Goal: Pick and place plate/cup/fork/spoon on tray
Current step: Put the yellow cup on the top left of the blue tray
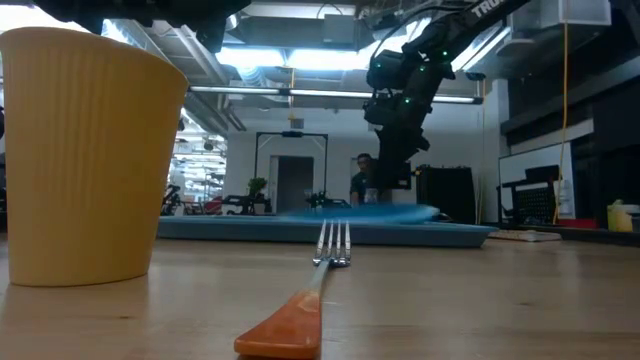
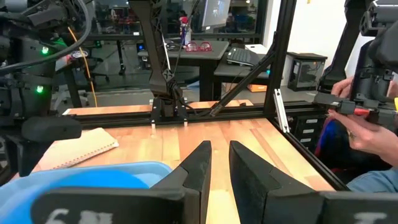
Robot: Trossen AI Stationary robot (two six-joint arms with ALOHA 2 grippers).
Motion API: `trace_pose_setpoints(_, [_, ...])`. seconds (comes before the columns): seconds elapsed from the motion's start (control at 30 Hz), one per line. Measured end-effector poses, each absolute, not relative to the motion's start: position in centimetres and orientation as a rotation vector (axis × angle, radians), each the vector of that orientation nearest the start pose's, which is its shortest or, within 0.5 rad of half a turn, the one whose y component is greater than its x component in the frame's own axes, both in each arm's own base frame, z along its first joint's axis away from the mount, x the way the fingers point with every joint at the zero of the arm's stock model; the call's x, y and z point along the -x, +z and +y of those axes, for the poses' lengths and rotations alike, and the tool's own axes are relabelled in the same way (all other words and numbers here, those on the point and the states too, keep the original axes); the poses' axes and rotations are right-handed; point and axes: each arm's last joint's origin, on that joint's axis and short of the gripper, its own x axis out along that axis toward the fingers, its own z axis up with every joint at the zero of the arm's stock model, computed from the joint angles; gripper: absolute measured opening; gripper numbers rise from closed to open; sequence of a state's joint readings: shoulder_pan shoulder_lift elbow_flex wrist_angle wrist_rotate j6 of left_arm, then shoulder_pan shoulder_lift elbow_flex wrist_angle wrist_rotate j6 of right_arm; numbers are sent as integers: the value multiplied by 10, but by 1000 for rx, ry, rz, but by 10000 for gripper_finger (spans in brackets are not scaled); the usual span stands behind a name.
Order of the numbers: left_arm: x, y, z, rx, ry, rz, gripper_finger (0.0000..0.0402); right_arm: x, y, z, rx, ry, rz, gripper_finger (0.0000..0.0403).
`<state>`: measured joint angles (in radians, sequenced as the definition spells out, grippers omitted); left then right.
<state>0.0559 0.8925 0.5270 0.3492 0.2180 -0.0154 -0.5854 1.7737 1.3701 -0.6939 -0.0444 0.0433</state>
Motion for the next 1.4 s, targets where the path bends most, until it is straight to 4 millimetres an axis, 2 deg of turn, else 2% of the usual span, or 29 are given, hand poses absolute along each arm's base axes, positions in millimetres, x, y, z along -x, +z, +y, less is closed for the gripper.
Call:
trace_pose_setpoints(0.27, [-201,276,5,18,-162,17,51,-316,237,-186,-378,-427,1021,127])
trace_pose_setpoints(0.4, [-201,276,5,18,-162,17,51,-318,255,-171,-345,-362,969,127])
trace_pose_setpoints(0.57, [-201,276,5,18,-162,17,51,-313,283,-137,-285,-282,939,127])
trace_pose_setpoints(0.67, [-201,276,5,18,-162,17,51,-316,290,-110,-243,-213,935,127])
trace_pose_setpoints(0.87, [-201,276,5,18,-162,17,51,-329,272,-58,-138,-105,935,127])
trace_pose_setpoints(1.0, [-201,276,5,18,-162,17,51,-337,258,-35,-76,-90,843,127])
trace_pose_setpoints(1.07, [-201,276,5,18,-162,17,51,-337,254,-26,-60,-80,851,127])
trace_pose_setpoints(1.2, [-201,276,5,18,-162,17,51,-329,246,-16,-75,-77,960,127])
trace_pose_setpoints(1.4, [-201,276,5,18,-162,17,51,-304,238,-5,-133,-114,1218,127])
